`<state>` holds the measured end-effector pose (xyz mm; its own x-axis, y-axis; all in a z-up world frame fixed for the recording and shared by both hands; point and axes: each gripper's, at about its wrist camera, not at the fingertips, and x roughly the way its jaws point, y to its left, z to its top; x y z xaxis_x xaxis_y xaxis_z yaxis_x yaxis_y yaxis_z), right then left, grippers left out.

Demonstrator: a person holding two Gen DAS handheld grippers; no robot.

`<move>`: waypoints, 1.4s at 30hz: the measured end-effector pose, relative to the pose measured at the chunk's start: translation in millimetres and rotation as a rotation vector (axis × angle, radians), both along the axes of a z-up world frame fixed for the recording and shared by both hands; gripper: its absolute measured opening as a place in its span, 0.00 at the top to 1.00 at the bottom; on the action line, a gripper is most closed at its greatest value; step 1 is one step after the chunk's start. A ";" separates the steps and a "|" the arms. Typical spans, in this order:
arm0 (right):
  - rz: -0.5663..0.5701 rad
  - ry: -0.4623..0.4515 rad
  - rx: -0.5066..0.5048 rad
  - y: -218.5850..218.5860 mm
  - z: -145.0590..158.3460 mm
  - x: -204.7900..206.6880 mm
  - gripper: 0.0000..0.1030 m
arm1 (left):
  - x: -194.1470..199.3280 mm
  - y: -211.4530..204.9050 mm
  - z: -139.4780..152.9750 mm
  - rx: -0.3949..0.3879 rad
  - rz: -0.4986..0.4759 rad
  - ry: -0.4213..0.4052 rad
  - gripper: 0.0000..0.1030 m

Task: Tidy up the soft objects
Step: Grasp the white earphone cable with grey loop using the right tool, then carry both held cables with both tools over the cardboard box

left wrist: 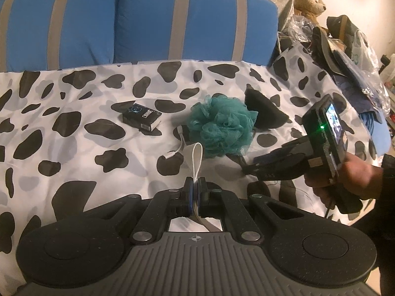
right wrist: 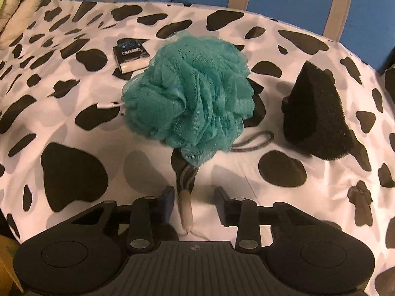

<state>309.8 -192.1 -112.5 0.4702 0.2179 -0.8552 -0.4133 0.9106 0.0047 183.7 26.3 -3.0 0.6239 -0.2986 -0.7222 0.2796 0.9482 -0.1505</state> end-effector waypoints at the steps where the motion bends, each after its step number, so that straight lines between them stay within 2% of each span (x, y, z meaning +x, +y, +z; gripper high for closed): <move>1: -0.003 0.004 0.001 0.4 -0.4 0.2 0.75 | 0.3 0.2 -0.5 0.001 0.001 0.002 0.96; 3: -0.020 0.018 -0.007 2.2 -0.4 1.2 0.83 | 0.7 0.1 -1.3 0.001 0.001 0.006 0.96; 4: -0.033 0.027 -0.005 2.2 0.1 2.0 0.90 | 0.8 -0.2 -1.4 0.002 0.000 0.007 0.96; 8: -0.077 0.042 0.003 -1.0 3.6 2.4 0.90 | 1.1 -1.0 -1.9 0.009 -0.003 0.008 0.96; 20: -0.147 0.008 0.031 -24.6 25.7 -17.5 0.90 | 2.2 -8.4 -3.6 0.044 0.003 0.001 0.96; 32: -0.141 -0.064 0.129 -41.4 68.9 -58.3 0.90 | -3.8 -16.4 -8.0 0.066 -0.028 0.009 0.96; 42: -0.089 -0.058 0.171 -39.5 78.3 -98.0 0.90 | -13.4 -25.4 -14.1 0.090 -0.064 0.016 0.96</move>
<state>211.8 -231.6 -34.2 0.5412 0.3132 -0.7804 -0.3354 0.9314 0.1412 170.3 0.9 -17.2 0.5937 -0.2710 -0.7577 0.3384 0.9384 -0.0705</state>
